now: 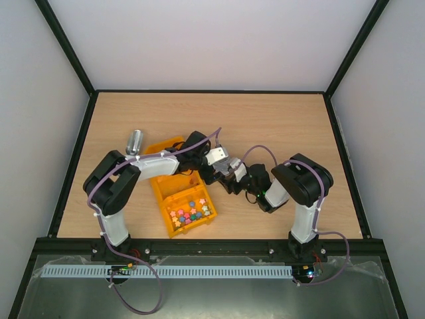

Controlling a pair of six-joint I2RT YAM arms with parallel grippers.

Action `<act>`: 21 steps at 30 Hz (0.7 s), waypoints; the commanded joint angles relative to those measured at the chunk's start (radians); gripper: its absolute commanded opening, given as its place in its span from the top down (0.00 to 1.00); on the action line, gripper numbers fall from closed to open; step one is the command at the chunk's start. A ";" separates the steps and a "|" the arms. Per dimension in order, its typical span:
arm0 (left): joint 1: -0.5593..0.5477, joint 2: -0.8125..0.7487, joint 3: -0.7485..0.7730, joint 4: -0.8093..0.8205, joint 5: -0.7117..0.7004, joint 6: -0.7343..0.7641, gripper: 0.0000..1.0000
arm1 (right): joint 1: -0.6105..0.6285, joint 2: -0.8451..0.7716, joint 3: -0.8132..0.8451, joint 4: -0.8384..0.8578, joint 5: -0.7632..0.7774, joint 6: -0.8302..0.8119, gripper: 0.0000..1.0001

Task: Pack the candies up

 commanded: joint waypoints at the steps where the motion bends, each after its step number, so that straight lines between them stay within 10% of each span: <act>1: -0.022 -0.012 -0.008 0.078 0.067 -0.005 0.01 | 0.016 0.008 0.001 0.035 -0.017 -0.003 0.59; 10: -0.030 0.021 0.021 0.071 0.050 0.003 0.04 | 0.016 0.008 0.001 0.034 -0.016 -0.003 0.59; 21: 0.030 0.110 0.173 -0.275 0.194 0.386 0.13 | 0.017 0.004 -0.004 0.033 -0.049 -0.019 0.60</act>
